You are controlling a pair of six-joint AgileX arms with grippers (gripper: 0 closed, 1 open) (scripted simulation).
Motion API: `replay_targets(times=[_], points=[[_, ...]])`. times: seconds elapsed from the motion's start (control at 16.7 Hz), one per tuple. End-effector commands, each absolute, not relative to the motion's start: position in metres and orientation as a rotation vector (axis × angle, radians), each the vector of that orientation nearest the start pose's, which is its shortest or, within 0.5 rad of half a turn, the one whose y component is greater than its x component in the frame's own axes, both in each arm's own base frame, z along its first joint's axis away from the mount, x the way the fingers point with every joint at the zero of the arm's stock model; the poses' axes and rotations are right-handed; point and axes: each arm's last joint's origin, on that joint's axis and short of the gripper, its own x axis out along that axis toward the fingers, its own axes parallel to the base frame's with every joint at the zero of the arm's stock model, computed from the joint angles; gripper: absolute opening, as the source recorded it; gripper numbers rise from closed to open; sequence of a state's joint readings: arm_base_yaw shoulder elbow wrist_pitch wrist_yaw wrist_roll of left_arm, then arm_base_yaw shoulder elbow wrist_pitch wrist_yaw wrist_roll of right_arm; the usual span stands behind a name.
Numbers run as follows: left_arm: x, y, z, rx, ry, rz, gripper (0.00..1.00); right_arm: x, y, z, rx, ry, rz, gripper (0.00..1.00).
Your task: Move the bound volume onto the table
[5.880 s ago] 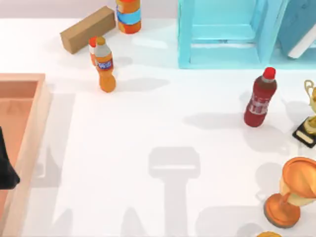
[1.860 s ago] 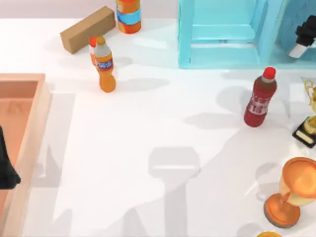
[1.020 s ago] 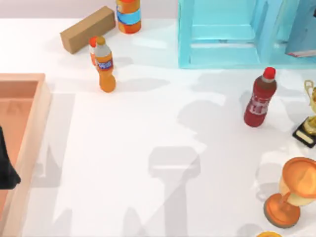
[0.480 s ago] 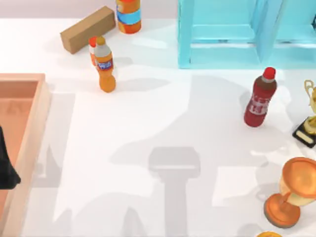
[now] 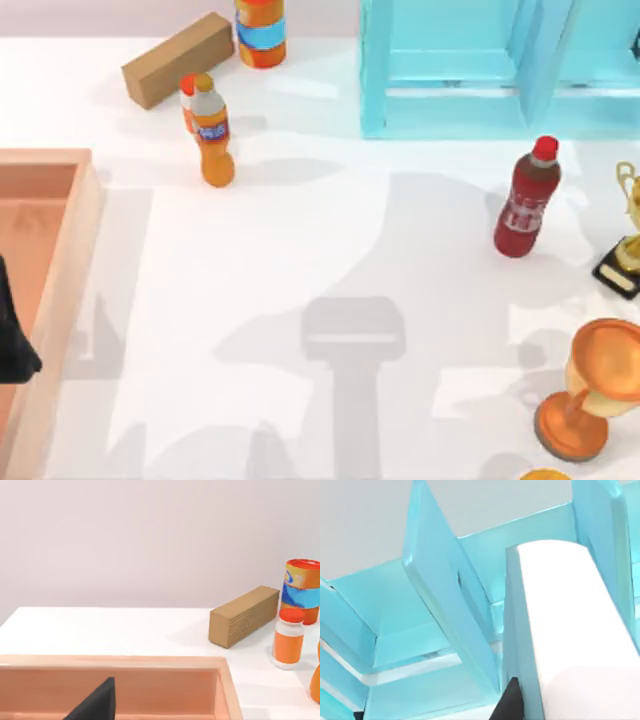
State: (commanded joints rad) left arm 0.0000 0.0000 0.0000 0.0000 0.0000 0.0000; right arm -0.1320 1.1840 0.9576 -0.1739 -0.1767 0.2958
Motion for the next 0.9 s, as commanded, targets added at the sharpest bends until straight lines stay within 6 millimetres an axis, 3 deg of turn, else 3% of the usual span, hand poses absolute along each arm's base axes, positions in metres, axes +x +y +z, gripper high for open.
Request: replay_targets(times=[0.24, 0.42, 0.66, 0.9], points=[[0.106, -0.001, 0.160, 0.000, 0.000, 0.000, 1.00, 0.280, -0.014, 0.315, 0.303, 0.418, -0.007, 0.00], [0.106, -0.001, 0.160, 0.000, 0.000, 0.000, 1.00, 0.306, 0.027, 0.323, 0.191, 0.457, 0.000, 0.00], [0.106, -0.001, 0.160, 0.000, 0.000, 0.000, 1.00, 0.335, 0.126, 0.323, -0.080, 0.518, 0.028, 0.00], [0.106, -0.001, 0.160, 0.000, 0.000, 0.000, 1.00, 0.327, 0.256, 0.290, -0.480, 0.567, 0.072, 0.00]])
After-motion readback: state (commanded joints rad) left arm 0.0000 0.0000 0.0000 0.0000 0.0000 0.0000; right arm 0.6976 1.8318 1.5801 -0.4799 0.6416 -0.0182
